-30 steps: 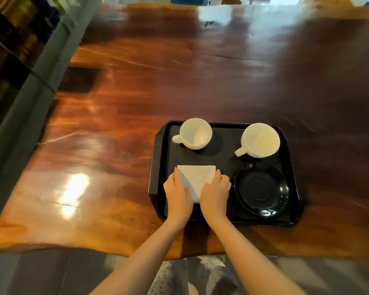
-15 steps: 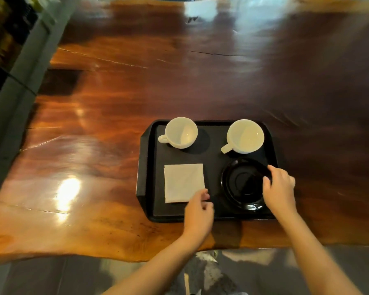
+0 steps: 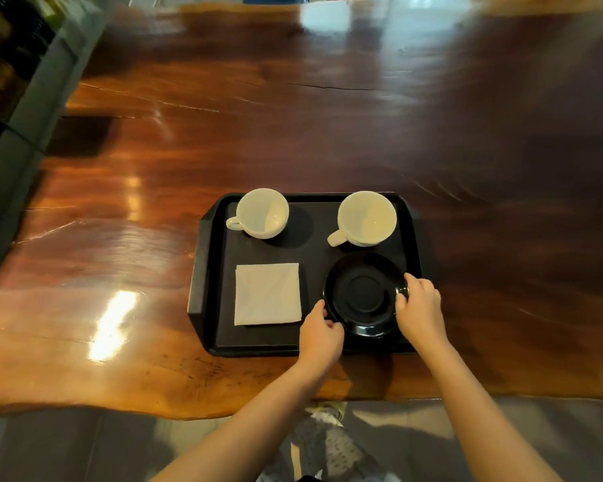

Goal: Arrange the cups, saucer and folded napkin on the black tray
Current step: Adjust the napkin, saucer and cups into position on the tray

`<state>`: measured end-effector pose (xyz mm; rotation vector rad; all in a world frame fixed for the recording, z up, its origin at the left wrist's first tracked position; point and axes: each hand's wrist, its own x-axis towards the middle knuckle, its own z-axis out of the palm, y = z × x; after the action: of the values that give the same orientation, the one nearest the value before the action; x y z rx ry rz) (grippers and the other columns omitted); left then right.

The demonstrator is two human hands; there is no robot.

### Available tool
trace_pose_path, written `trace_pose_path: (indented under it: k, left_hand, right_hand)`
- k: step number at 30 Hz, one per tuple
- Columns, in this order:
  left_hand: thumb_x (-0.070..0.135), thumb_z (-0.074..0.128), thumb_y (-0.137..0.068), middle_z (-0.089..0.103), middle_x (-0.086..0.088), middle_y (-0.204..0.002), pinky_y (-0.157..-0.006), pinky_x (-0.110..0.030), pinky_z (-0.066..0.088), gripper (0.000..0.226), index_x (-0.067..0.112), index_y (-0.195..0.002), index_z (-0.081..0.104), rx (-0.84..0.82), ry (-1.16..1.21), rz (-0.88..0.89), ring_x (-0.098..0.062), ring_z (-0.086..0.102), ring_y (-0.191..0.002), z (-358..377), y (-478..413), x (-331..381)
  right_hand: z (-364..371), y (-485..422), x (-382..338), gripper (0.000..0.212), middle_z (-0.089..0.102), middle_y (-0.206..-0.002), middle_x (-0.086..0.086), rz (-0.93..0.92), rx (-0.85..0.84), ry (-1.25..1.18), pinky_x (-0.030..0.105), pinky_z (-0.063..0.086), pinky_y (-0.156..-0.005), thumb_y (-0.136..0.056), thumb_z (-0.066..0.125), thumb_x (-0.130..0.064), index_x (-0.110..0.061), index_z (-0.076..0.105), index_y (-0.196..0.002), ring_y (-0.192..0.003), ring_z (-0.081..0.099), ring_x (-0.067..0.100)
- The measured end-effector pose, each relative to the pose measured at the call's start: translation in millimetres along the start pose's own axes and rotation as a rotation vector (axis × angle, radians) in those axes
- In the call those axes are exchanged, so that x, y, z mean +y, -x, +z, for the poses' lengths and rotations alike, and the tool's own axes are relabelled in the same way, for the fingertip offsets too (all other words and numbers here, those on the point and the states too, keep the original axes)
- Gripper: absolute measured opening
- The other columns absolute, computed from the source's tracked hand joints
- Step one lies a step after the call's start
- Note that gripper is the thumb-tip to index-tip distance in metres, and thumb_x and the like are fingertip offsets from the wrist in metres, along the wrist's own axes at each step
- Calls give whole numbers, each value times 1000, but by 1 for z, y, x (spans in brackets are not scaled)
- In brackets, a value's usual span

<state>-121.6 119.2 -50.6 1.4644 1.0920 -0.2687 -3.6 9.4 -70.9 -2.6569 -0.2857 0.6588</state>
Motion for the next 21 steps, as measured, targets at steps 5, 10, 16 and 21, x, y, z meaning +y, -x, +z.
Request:
trace_pose_path:
  k: [5, 10, 16, 21]
  left_hand:
    - [4, 45, -91, 62, 2, -112, -80, -19, 51, 50, 16, -140, 38, 36, -35, 48, -12, 60, -98, -6, 3, 5]
    - [6, 46, -92, 26, -6, -156, -115, -44, 31, 66, 21, -149, 16, 103, -8, 153, -22, 28, -142, -13, -22, 43]
    - [1, 44, -91, 24, -4, -157, -116, -39, 25, 66, 17, -149, 17, 76, -81, 183, -23, 25, -144, -2, -53, 86]
    - [-5, 40, -89, 21, -5, -158, -118, -34, 18, 63, 11, -148, 23, 123, -155, 217, -20, 18, -145, -9, -65, 88]
  right_hand:
    - [-3, 2, 3, 50, 40, -142, 12, -13, -80, -65, 41, 43, -102, -96, 45, -19, -10, 31, -143, -129, 41, 27]
    - [-25, -31, -5, 69, 35, -149, 9, -79, -80, -186, 42, 40, -107, -90, 58, -21, -14, 20, -147, -133, 40, 26]
    - [-32, -88, -29, 87, 32, -151, 3, -180, -214, -474, 39, 39, -108, -81, 70, -9, -23, 18, -148, -134, 40, 23]
    - [-13, -91, -34, 74, 44, -138, 4, -243, -118, -528, 34, 46, -98, -74, 77, -13, -19, 37, -136, -124, 47, 19]
